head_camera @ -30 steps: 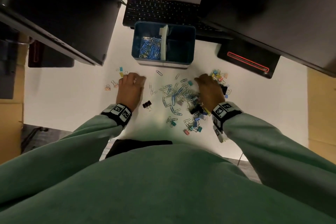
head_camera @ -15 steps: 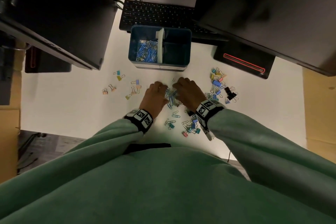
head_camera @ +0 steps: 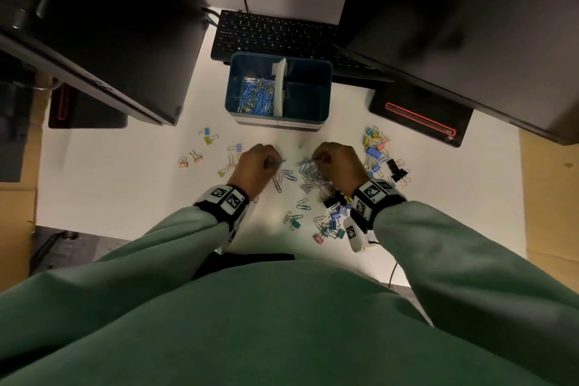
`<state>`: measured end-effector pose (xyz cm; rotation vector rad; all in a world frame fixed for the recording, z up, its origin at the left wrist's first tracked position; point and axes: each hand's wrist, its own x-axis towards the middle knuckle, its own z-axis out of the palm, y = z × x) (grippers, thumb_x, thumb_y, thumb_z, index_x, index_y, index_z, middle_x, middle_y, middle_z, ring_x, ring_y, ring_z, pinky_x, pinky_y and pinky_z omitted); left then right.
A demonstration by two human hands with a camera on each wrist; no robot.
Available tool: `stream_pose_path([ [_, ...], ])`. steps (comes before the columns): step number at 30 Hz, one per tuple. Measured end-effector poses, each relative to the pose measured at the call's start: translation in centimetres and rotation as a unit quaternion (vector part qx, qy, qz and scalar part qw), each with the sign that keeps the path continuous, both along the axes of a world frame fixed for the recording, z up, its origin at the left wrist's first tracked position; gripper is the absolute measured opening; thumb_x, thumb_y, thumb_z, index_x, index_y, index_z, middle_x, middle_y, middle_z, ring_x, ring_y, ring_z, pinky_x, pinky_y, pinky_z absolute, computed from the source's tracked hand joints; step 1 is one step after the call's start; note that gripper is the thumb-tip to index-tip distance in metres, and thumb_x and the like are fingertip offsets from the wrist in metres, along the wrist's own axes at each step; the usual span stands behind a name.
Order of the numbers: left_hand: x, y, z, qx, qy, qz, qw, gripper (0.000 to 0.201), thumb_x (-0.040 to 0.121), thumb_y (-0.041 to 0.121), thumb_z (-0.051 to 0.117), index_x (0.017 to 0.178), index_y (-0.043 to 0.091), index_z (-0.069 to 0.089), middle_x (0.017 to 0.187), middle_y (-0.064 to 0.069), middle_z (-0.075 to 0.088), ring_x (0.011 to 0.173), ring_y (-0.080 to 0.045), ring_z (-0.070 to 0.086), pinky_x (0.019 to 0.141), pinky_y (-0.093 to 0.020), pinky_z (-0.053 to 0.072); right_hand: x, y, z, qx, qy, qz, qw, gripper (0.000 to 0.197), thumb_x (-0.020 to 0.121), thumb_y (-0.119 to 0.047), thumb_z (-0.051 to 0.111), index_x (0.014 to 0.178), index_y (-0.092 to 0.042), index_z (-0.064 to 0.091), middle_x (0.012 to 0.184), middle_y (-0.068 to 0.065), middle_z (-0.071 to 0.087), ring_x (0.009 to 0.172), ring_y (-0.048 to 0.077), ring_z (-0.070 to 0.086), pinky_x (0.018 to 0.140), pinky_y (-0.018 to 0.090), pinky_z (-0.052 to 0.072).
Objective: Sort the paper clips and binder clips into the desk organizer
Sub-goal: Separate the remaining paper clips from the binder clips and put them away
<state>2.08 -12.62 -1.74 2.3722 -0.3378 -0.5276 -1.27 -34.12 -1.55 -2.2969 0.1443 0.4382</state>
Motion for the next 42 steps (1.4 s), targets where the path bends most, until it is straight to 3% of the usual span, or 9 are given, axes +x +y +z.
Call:
stream_pose_path([
  [5,3.5,1.2,5.8,-0.117,-0.017,0.125,0.985,0.006,0.091,0.012,0.060,0.094,0.013,0.065,0.092,0.006,0.065,0.084,-0.002,0.060,0.075,-0.007,0.047,-0.2,-0.4,3.4,0.119,-0.014,-0.092,0.989,0.010,0.088,-0.009,0.064,0.096,-0.014,0.070,0.086,-0.002,0.071,0.077,0.008,0.065,0.069,0.019,0.053],
  [12,9.5,0.9,7.1,-0.009,-0.088,0.111,0.990,0.030,0.087,0.013,0.064,0.117,0.017,0.061,0.115,-0.005,0.058,0.100,-0.014,0.058,0.096,-0.028,0.047,6.3,3.3,8.7,0.212,-0.105,-0.095,0.967,0.007,0.087,-0.011,0.067,0.092,-0.016,0.069,0.083,-0.003,0.069,0.073,0.012,0.066,0.069,0.025,0.057],
  [15,6.6,1.6,6.3,-0.006,-0.140,0.136,0.981,0.019,0.088,0.012,0.060,0.107,0.016,0.060,0.107,-0.005,0.055,0.090,-0.014,0.056,0.089,-0.028,0.048,10.3,5.2,8.5,0.220,-0.122,-0.126,0.960,0.008,0.086,-0.009,0.068,0.089,-0.017,0.068,0.081,-0.004,0.068,0.071,0.011,0.065,0.066,0.027,0.057],
  [18,2.4,2.4,3.5,0.044,-0.059,0.107,0.992,0.013,0.089,0.020,0.061,0.099,0.012,0.059,0.100,-0.007,0.057,0.085,-0.020,0.056,0.084,-0.040,0.050,12.4,6.9,7.4,0.174,-0.100,-0.115,0.973,0.013,0.087,-0.011,0.068,0.100,-0.010,0.068,0.086,-0.002,0.067,0.072,0.008,0.063,0.065,0.020,0.052],
  [24,-2.3,1.0,-1.1,0.244,-0.039,-0.022,0.969,0.068,0.074,0.059,0.068,0.116,0.009,0.049,0.112,-0.011,0.053,0.099,-0.028,0.052,0.090,-0.040,0.041,6.6,5.2,5.4,0.071,-0.139,-0.022,0.987,0.014,0.090,-0.016,0.064,0.104,-0.015,0.065,0.091,-0.006,0.066,0.078,0.006,0.061,0.071,0.020,0.052],
  [27,-2.5,-0.7,-2.1,0.229,-0.039,-0.036,0.972,0.073,0.070,0.048,0.077,0.120,0.004,0.047,0.114,-0.013,0.051,0.101,-0.029,0.052,0.090,-0.039,0.046,1.6,3.0,2.0,-0.048,-0.068,0.046,0.995,0.020,0.090,-0.023,0.062,0.110,-0.022,0.060,0.104,-0.003,0.063,0.089,0.013,0.060,0.078,0.033,0.053],
  [33,-2.8,-2.4,-3.5,0.147,-0.013,-0.132,0.980,0.028,0.083,0.006,0.057,0.111,0.004,0.055,0.109,-0.014,0.054,0.102,-0.032,0.054,0.090,-0.036,0.045,-1.2,0.0,-1.4,-0.193,-0.005,0.110,0.975,0.046,0.084,-0.006,0.062,0.129,-0.010,0.054,0.129,0.013,0.049,0.117,0.031,0.046,0.088,0.043,0.049],
  [38,-2.4,-0.3,-2.2,0.135,0.014,-0.093,0.986,0.053,0.076,0.034,0.075,0.119,0.010,0.055,0.117,-0.008,0.052,0.103,-0.026,0.054,0.092,-0.037,0.046,-1.6,-3.0,-1.7,-0.245,-0.021,0.075,0.966,0.041,0.079,0.000,0.062,0.119,-0.008,0.060,0.116,0.014,0.055,0.107,0.033,0.053,0.085,0.040,0.047],
  [42,-3.0,0.6,-1.3,0.200,-0.013,-0.102,0.974,0.070,0.065,0.042,0.082,0.117,0.005,0.054,0.116,-0.014,0.054,0.102,-0.032,0.053,0.089,-0.041,0.046,-1.3,-1.0,-0.7,-0.220,-0.057,0.098,0.969,0.042,0.083,-0.023,0.069,0.120,-0.006,0.059,0.118,0.013,0.056,0.107,0.030,0.053,0.090,0.040,0.047],
])
